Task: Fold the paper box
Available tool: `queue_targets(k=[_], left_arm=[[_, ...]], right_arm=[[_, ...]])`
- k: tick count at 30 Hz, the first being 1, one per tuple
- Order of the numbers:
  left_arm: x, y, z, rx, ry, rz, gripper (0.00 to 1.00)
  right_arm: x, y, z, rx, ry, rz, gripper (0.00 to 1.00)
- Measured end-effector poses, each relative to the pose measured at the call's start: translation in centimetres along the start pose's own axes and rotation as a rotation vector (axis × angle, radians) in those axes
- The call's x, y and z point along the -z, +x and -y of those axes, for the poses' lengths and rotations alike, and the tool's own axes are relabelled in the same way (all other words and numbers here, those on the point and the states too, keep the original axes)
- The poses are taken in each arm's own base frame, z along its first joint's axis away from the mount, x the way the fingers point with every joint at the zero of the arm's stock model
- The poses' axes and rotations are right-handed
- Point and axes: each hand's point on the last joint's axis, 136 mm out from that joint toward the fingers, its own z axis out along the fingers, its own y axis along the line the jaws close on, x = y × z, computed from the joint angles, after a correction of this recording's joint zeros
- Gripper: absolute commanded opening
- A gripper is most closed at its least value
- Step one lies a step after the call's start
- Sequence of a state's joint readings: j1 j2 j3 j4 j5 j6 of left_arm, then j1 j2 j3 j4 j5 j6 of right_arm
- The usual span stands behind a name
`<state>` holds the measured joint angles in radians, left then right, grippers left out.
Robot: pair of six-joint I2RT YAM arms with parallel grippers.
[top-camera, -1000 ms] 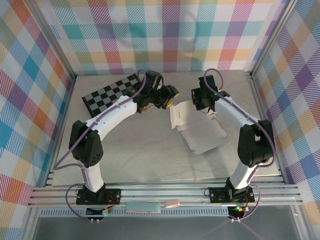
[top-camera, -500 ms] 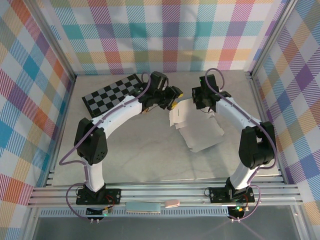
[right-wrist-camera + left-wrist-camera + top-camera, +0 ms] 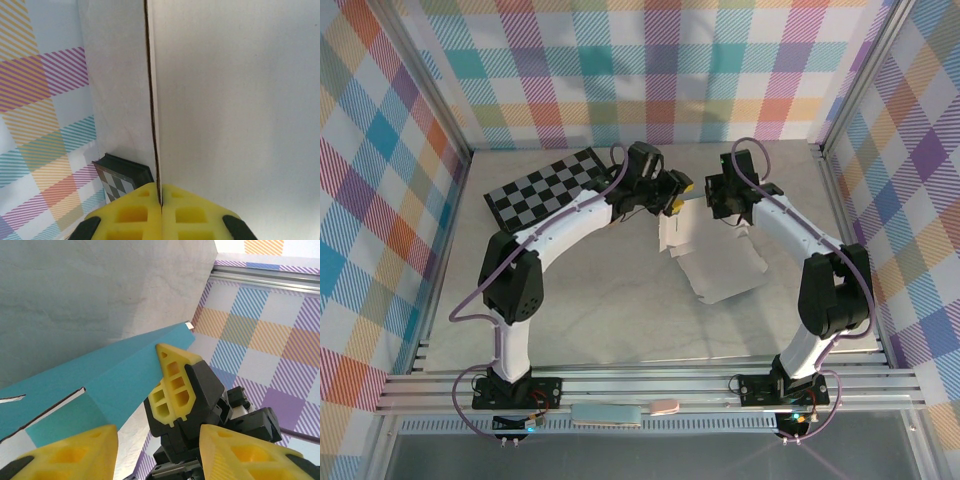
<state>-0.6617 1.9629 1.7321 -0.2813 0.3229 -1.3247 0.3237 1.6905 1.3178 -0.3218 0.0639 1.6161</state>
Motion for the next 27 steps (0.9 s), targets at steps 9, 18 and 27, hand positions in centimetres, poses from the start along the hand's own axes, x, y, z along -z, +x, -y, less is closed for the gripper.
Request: queue_targets(k=[9,18,27], left_arm=[[0.6,0.1,0.6,-0.035,0.0,0.016,0.48],[5.6,-0.7,1.1,-0.158,-0.065,0.103,0.49],[7.1,-1.0,-4.2,-0.417,-0.242,0.088,0.49]], right_arm=[[0.5,-0.2,-0.3,-0.001,-0.013,0.007,0.0],[0.6,-0.2,-0.4,0.0,-0.014,0.007,0.0],[0.6,-0.2,-0.3,0.0,-0.013,0.006,0.0]])
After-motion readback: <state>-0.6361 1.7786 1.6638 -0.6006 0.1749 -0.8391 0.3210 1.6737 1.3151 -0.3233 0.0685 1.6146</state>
